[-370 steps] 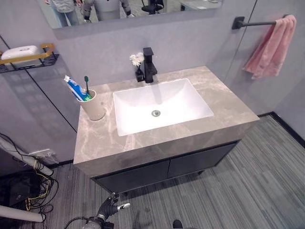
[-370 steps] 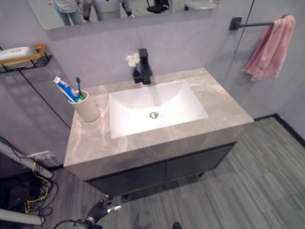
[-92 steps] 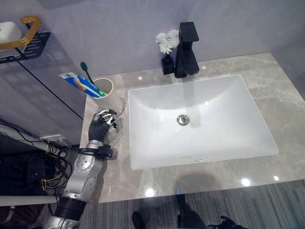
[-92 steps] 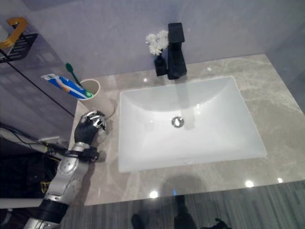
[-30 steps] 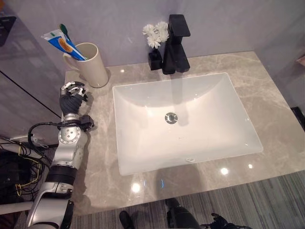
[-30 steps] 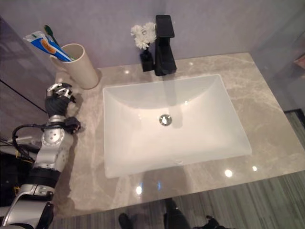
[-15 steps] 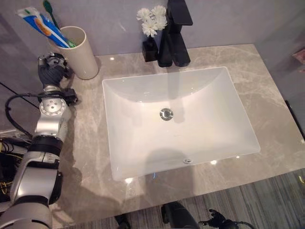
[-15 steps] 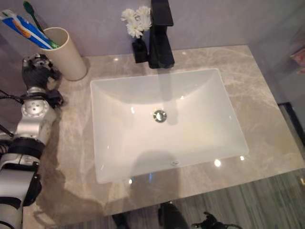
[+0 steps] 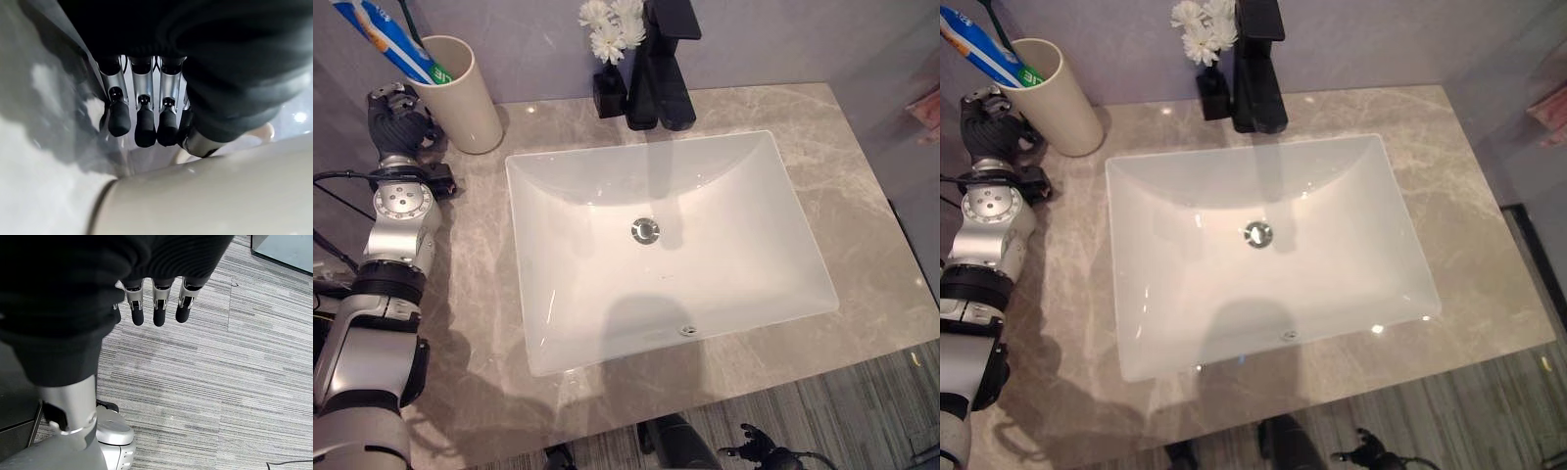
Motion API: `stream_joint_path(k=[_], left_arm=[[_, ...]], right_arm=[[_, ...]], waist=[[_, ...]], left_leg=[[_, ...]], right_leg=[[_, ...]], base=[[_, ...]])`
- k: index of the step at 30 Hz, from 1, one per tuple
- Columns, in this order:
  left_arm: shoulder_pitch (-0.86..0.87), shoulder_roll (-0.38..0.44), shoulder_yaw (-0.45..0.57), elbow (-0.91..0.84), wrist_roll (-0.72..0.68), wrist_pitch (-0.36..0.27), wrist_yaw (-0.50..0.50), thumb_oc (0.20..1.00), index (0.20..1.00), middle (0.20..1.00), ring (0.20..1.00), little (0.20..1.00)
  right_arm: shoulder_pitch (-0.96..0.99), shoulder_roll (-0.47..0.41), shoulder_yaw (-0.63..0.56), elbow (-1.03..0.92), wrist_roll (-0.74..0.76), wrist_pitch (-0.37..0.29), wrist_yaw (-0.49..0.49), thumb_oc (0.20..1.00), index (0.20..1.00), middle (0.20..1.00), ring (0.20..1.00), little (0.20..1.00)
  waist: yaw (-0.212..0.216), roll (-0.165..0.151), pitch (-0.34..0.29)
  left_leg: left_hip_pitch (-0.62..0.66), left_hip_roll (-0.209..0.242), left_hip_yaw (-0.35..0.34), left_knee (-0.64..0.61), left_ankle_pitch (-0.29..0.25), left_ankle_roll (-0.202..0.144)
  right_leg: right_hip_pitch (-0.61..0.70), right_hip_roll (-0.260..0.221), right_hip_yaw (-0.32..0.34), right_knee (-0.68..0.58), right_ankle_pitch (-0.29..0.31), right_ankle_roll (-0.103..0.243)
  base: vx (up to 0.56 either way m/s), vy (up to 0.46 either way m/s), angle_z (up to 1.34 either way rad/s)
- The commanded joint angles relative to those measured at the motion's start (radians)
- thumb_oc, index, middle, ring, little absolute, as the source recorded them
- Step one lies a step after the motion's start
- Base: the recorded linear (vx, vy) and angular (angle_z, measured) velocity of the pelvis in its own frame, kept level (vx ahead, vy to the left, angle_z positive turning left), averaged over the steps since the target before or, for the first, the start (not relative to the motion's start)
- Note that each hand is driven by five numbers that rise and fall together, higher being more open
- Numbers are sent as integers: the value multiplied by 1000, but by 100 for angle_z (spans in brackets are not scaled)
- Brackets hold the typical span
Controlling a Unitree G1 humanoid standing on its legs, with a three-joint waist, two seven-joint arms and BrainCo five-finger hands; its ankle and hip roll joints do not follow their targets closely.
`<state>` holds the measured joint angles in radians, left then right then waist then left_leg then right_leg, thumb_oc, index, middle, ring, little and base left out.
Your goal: Put brush and paste in cup on sink, flatten towel.
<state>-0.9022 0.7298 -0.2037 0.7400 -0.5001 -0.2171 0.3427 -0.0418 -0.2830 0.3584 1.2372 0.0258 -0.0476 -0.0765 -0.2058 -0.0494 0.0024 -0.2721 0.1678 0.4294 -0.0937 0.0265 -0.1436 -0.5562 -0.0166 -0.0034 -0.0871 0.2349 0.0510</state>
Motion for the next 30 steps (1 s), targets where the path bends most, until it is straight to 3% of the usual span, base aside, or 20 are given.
stream_joint_path(k=[1,12,13,15,18,19,30], left_arm=[[67,-89,-55,25,8,2,-17,200,200,200,200,200],[35,-176,-80,-2,41,3,13,200,200,200,200,200],[36,-179,-78,1,42,4,16,200,200,200,200,200],[39,-182,-68,4,52,3,28,200,200,200,200,200],[55,-189,-44,12,59,5,45,200,200,200,200,200],[60,-190,-35,16,60,5,52,200,200,200,200,200],[195,-187,87,-61,146,-3,127,200,200,200,200,200]], right_arm=[[-28,-6,34,17,27,-7,-19,1000,1000,1000,1000,1000],[-28,-6,41,13,25,-7,-25,1000,1000,1000,1000,1000],[-28,-5,41,14,24,-7,-25,1000,1000,1000,1000,1000],[-30,-6,39,26,18,-3,-29,1000,1000,1000,1000,1000],[-31,-5,36,35,11,-4,-32,1000,1000,1000,1000,1000],[-31,-7,36,35,10,-4,-34,1000,1000,1000,1000,1000],[-12,-3,13,46,-5,-3,-30,1000,1000,1000,1000,1000]], waist=[[-39,-16,37],[-61,-21,17],[-56,-9,14],[-55,-10,12],[-53,-13,8],[-57,-25,10],[-23,-41,-7]], left_leg=[[53,49,-69,6,54,-37],[65,43,-46,6,39,-36],[78,50,-52,6,12,-41],[86,50,-45,6,10,-41],[97,52,-36,6,10,-42],[89,47,-24,6,36,-38],[122,23,-52,6,5,-15]], right_leg=[[42,-23,-10,0,-17,88],[33,-16,10,0,-13,88],[43,-9,13,0,-35,97],[43,-7,17,0,-36,98],[46,-4,21,0,-37,98],[37,-9,20,0,-15,88],[93,-39,-10,0,-22,97]], base=[[0,0,0],[11,-2,-4],[88,44,-2],[48,10,-4],[-17,-45,-15],[-89,-82,-19],[-12,-4,-1]])
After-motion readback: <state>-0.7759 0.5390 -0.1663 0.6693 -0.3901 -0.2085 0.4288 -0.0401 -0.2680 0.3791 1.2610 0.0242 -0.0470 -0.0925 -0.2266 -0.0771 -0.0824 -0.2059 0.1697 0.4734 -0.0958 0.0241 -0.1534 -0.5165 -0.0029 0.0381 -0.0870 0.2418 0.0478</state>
